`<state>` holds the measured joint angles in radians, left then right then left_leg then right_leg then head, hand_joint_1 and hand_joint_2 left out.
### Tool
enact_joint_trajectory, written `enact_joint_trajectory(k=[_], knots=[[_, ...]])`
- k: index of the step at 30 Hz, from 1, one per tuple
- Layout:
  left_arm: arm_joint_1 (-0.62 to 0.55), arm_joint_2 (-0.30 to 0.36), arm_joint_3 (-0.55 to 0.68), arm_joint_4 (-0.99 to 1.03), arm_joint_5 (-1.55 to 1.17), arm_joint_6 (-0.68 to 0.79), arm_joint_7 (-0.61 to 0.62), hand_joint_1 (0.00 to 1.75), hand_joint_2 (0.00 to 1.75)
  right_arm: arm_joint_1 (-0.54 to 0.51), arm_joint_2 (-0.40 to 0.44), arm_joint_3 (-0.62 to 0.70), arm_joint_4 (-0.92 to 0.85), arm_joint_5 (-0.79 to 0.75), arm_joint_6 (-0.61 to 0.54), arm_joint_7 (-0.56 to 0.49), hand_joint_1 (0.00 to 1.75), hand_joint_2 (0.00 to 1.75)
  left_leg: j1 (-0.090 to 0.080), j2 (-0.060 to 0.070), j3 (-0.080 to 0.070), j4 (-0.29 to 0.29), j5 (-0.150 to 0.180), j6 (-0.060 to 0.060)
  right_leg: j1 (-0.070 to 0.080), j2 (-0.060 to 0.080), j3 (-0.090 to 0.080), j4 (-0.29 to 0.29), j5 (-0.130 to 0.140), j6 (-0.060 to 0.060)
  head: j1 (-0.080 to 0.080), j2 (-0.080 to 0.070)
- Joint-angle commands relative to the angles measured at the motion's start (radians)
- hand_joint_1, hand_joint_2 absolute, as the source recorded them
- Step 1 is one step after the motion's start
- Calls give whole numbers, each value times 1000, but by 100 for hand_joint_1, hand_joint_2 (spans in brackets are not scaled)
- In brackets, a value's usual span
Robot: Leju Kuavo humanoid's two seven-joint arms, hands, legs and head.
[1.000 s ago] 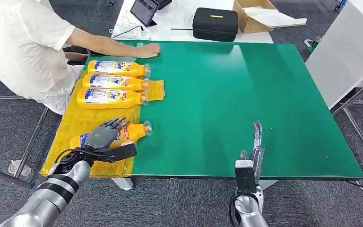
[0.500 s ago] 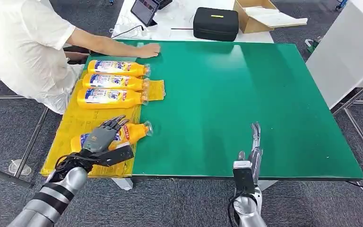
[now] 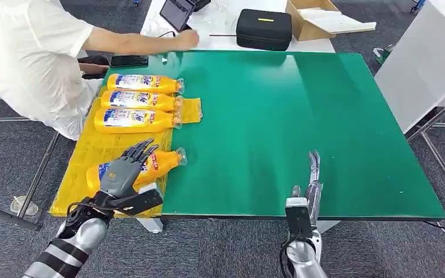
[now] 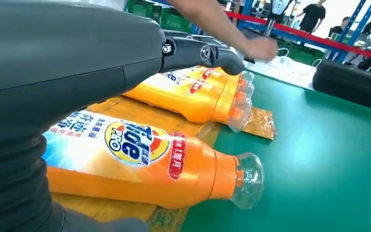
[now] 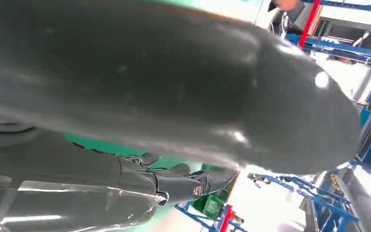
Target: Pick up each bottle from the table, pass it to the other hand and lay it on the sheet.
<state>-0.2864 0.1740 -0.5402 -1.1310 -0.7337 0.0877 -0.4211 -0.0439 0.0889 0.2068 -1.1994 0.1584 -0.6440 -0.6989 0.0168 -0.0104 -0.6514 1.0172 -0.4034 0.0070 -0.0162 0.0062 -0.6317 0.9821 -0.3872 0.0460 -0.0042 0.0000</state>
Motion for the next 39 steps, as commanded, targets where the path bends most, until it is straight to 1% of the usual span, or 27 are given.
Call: enact_joint_trajectory(k=[1, 2, 3, 5, 7, 8, 11, 12, 14, 15, 16, 17, 20, 21, 22, 23, 25, 26, 28, 29, 30, 31, 35, 36, 37, 38, 39], knots=[[139, -237, 135, -92, 446, -122, -32, 0, 175, 78, -10, 39, -240, -12, 137, 1, 0, 175, -1, 0, 4, 0, -2, 1, 0, -2, 4, 0, -3, -1, 0, 0], [146, -280, 132, -90, 458, -82, -46, 0, 175, 85, -10, 65, -273, -22, 136, 1, 0, 175, -1, -1, 1, 0, -1, 1, -1, -2, 1, 1, -2, 0, 0, 0], [141, -318, 111, -72, 490, -35, -79, 0, 175, 81, -26, 118, -275, -2, 90, 1, 0, 175, -2, -2, 3, 1, -3, 2, -1, -3, 3, 1, -3, -1, 0, 0], [141, -318, 111, -72, 490, -35, -79, 0, 175, 81, -26, 118, -275, -2, 90, 1, 0, 175, -2, -5, 1, 1, -3, 2, -1, -4, 4, 0, -5, 2, 0, 0], [141, -318, 111, -72, 490, -35, -79, 0, 175, 81, -26, 118, -275, -2, 90, 1, 0, 175, -2, -3, 1, 1, -2, 2, -2, -1, 3, 0, -4, 2, 0, 0], [137, -347, 121, -69, 581, -43, -73, 0, 175, 63, -38, 166, -233, 27, 41, 1, 0, 175, -3, -3, 3, 1, -3, 2, -2, -1, 4, 0, -4, 1, 1, 0], [136, -410, 114, -72, 787, -36, -78, 0, 175, 44, -16, 190, -171, -21, 66, 1, 0, 175, -3, -3, 1, 0, -3, 2, -2, -1, 2, -1, -3, 2, 0, 0], [130, -413, 102, -74, 815, -33, -63, 0, 175, 38, -7, 200, -158, -13, 62, 1, 0, 175, -2, -3, 2, 0, -3, 2, -2, -1, 4, 0, -3, 1, 0, 0], [117, -395, 51, -79, 843, 31, -71, 0, 175, 32, -36, 285, -164, 28, -47, 1, 0, 175, -2, -3, 2, 0, -3, 2, -1, -1, 3, -1, -3, 1, 0, 0], [116, -385, 37, -82, 854, 45, -74, 0, 175, 38, -47, 318, -182, 7, -53, 1, 0, 175, -2, -2, 5, 1, -4, 2, -1, -1, 6, 0, -4, 0, 0, 0], [119, -382, 36, -85, 860, 55, -78, 0, 175, 45, -49, 324, -189, 9, -54, 1, 0, 175, -2, -2, 2, 0, -3, 2, -1, 0, 3, -1, -3, 1, 0, 0], [120, -377, 32, -87, 869, 63, -82, 0, 175, 49, -52, 335, -191, 26, -54, 1, 0, 175, -2, 0, 6, 0, -5, 2, 0, 1, 7, -1, -4, 0, 0, 0], [120, -368, 24, -74, 879, 79, -76, 0, 175, 70, -43, 332, -225, 53, -54, 1, 0, 175, -2, -2, 3, -1, -3, 2, -1, 0, 4, -1, -3, 1, 0, 0], [119, -366, 20, -66, 880, 85, -74, 0, 175, 68, -53, 359, -242, -5, -49, 1, 0, 175, -2, -1, 5, 0, -4, 2, 0, 0, 6, -1, -4, 1, 0, 0], [119, -366, 20, -66, 880, 85, -74, 0, 175, 68, -53, 359, -242, -5, -49, 1, 0, 175, -2, -2, 2, -1, -3, 2, -1, -1, 2, -1, -3, 1, 0, 0], [119, -364, 14, -60, 886, 87, -76, 0, 175, 65, -57, 375, -242, -36, -36, 1, 0, 175, -2, -2, 5, 0, -4, 2, -1, -1, 5, -1, -4, 1, 0, 0], [125, -361, 13, -63, 904, 92, -73, 0, 175, 71, -27, 351, -234, -61, -48, 1, 0, 175, -2, -1, 4, 0, -3, 2, -1, 0, 5, -1, -4, 1, 0, 0], [129, -358, 9, -68, 899, 106, -79, 0, 175, 75, -13, 342, -232, -87, -1, 1, 0, 0, -2, -1, 2, -1, -3, 2, -1, 0, 3, -1, -3, 1, 0, 0], [142, -353, 13, -81, 895, 125, -85, 0, 175, 86, 21, 308, -209, -98, 28, 1, 0, 0, -2, 0, 6, -1, -4, 2, -1, 1, 6, -1, -4, 0, 0, 0], [154, -347, 16, -92, 896, 125, -86, 0, 175, 87, 29, 296, -203, -101, 35, 1, 0, 0, -2, -1, 3, -1, -3, 2, -1, 0, 3, -1, -3, 1, 0, 0], [170, -343, 30, -107, 920, 115, -74, 0, 175, 81, 18, 319, -207, -48, -17, 1, 0, 0, -2, -1, 6, -1, -4, 2, -1, 0, 6, -1, -4, 0, 0, 0], [174, -339, 32, -110, 920, 114, -74, 0, 175, 77, 12, 331, -207, -33, -46, 1, 0, 0, -2, 0, 3, -1, -3, 2, -1, 1, 3, -1, -3, 1, 0, 0], [174, -339, 32, -110, 920, 114, -74, 0, 175, 77, 12, 331, -207, -33, -46, 1, 0, 0, -2, 2, 7, -1, -5, 2, -1, 2, 6, -1, -4, 0, 0, 0], [174, -339, 32, -110, 920, 114, -74, 0, 175, 77, 12, 331, -207, -33, -46, 1, 0, 0, -2, 0, 2, -1, -3, 2, -1, 2, 2, -1, -3, 1, 0, 0], [174, -339, 32, -110, 920, 114, -74, 0, 175, 77, 12, 331, -207, -33, -46, 1, 0, 0, -2, 0, 3, -1, -3, 2, -1, 2, 3, -1, -3, 1, 0, 0], [207, -328, 48, -129, 897, 143, -81, 0, 175, 79, 27, 306, -181, 28, -54, 1, 0, 175, -2, 1, 5, -1, -4, 1, -1, 2, 5, -1, -4, 0, 0, 0], [221, -323, 51, -139, 896, 143, -81, 0, 175, 81, 31, 301, -173, 31, -54, 1, 0, 175, -2, -1, 2, -1, -3, 2, -1, 0, 2, -1, -3, 1, 0, 0]])
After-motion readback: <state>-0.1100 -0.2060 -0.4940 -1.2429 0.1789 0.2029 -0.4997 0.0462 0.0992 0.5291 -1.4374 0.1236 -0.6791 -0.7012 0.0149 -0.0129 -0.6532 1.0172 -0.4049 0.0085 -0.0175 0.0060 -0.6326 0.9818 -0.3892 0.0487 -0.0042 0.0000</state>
